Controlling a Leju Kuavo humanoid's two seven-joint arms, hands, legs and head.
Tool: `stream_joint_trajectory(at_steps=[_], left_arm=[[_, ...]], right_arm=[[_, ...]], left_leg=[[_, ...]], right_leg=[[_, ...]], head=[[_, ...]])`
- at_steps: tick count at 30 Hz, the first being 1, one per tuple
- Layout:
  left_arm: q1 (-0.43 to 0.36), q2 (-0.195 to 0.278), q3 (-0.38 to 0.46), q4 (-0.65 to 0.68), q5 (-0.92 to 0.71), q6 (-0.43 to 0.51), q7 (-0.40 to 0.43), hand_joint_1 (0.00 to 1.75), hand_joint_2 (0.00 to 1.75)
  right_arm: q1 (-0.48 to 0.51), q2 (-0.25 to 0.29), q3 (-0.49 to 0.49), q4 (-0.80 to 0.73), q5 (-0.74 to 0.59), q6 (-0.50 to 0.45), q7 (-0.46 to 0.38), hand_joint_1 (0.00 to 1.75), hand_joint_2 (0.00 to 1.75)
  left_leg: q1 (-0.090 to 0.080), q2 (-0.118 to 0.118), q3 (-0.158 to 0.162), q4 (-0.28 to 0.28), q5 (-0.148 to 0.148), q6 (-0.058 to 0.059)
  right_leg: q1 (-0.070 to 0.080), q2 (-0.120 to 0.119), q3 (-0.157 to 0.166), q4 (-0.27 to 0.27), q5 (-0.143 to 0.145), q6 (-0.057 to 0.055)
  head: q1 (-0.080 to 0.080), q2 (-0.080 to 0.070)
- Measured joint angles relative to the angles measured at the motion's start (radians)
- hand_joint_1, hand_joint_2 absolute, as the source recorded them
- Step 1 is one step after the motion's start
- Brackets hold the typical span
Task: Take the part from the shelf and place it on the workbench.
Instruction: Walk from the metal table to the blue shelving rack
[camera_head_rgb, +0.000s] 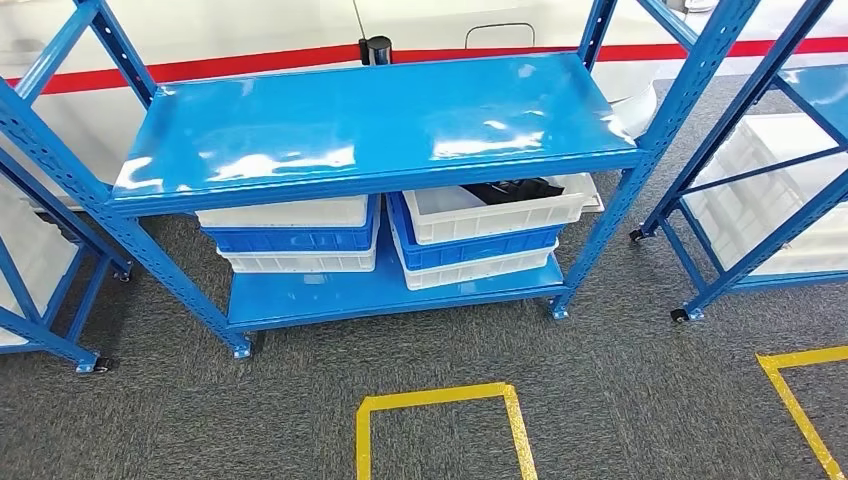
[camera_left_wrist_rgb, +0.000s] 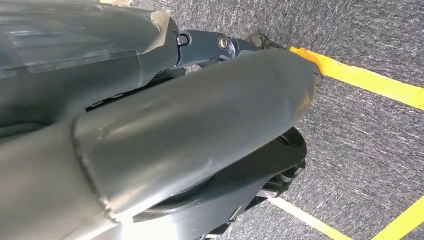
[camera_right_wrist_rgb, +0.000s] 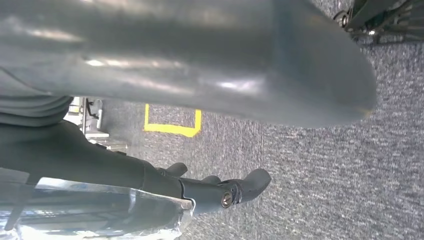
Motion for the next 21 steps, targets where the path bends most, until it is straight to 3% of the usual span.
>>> stream_joint_trajectory(at_steps=[2,3,5,6,7,8,10,12,14,17,18,20,21], left_arm=[[0.000,-0.001,0.000,0.000,0.000,0.000,0.000,0.00,0.00],[-0.001,-0.002,0.000,0.000,0.000,0.000,0.000,0.00,0.00],[-0.001,-0.002,0.000,0.000,0.000,-0.001,0.000,0.00,0.00],[-0.001,-0.003,0.000,0.000,0.000,-0.002,0.000,0.00,0.00],[-0.001,-0.003,0.000,0.000,0.000,-0.003,0.000,0.00,0.00],[-0.001,-0.003,0.000,0.000,0.000,-0.005,0.000,0.00,0.00],[-0.001,-0.004,0.000,0.000,0.000,-0.008,0.000,0.00,0.00],[-0.001,-0.004,0.000,0.000,0.000,-0.009,0.000,0.00,0.00],[-0.001,-0.003,0.001,0.000,0.000,-0.009,0.000,0.00,0.00],[-0.002,-0.001,0.001,0.000,0.000,-0.009,0.000,0.00,0.00],[-0.002,0.000,0.001,0.000,0.000,-0.009,0.000,0.00,0.00],[-0.003,0.001,0.001,0.000,0.000,-0.009,-0.001,0.00,0.00],[-0.003,0.001,0.001,0.000,0.000,-0.009,-0.001,0.00,0.00]], right_arm=[[-0.002,0.001,0.000,0.000,0.000,0.000,0.000,0.00,0.00],[-0.002,0.001,0.000,0.000,0.000,0.000,-0.001,0.00,0.00],[-0.001,0.001,0.000,0.000,0.000,0.000,-0.001,0.00,0.00],[0.001,0.001,0.000,0.000,0.000,0.000,-0.001,0.00,0.00],[0.004,0.000,0.000,0.000,0.000,0.000,-0.001,0.00,0.00],[0.005,0.000,-0.001,0.000,0.000,0.000,-0.001,0.00,0.00],[0.005,0.000,-0.001,0.000,0.000,0.000,-0.001,0.00,0.00],[0.005,0.000,-0.001,0.000,0.000,0.000,-0.002,0.00,0.00],[0.004,0.000,-0.002,0.000,0.000,0.000,-0.002,0.00,0.00],[0.003,0.001,-0.002,0.000,0.000,0.000,-0.002,0.00,0.00],[0.002,0.001,-0.002,0.000,0.000,0.000,-0.002,0.00,0.00],[0.002,0.000,-0.002,0.000,0.001,0.000,-0.002,0.00,0.00],[0.001,0.000,-0.002,0.000,0.001,0.000,-0.002,0.00,0.00]], left_leg=[[0.004,-0.001,0.015,-0.013,0.000,0.014],[0.005,0.000,0.023,-0.018,-0.001,0.020],[0.003,0.000,0.032,-0.019,-0.010,0.029],[0.001,-0.002,0.037,-0.019,-0.015,0.031],[0.001,-0.006,0.044,-0.019,-0.021,0.032],[0.000,-0.009,0.054,-0.019,-0.028,0.031],[-0.001,-0.014,0.072,-0.018,-0.044,0.025],[-0.006,-0.017,0.081,-0.015,-0.063,0.016],[-0.009,-0.018,0.086,-0.016,-0.075,0.006],[-0.004,-0.014,0.080,0.017,-0.102,-0.011],[-0.001,-0.012,0.058,0.064,-0.125,-0.017],[0.004,-0.008,-0.022,0.204,-0.180,-0.029],[0.007,-0.006,-0.062,0.261,-0.192,-0.033]], right_leg=[[0.000,-0.001,-0.012,0.042,-0.021,0.004],[0.001,0.000,-0.038,0.097,-0.043,0.002],[0.001,0.001,-0.126,0.246,-0.092,-0.002],[0.002,0.002,-0.165,0.298,-0.101,0.001],[0.002,0.002,-0.186,0.315,-0.092,0.007],[0.002,0.002,-0.187,0.288,-0.063,0.015],[0.002,0.002,-0.147,0.151,0.022,0.028],[0.004,0.002,-0.110,0.047,0.077,0.018],[0.008,0.003,-0.100,0.030,0.083,-0.002],[-0.005,0.003,-0.085,0.024,0.076,-0.025],[-0.009,0.003,-0.078,0.022,0.072,-0.033],[-0.008,0.003,-0.067,0.021,0.061,-0.044],[-0.008,0.003,-0.061,0.021,0.056,-0.046]], head=[[0.001,0.000],[0.002,0.000],[0.003,0.000],[0.003,0.000],[0.003,0.000],[0.003,0.000],[0.005,0.000],[0.006,0.000],[0.005,0.000],[0.002,0.000],[0.001,0.000],[0.000,0.000],[0.000,0.000]])
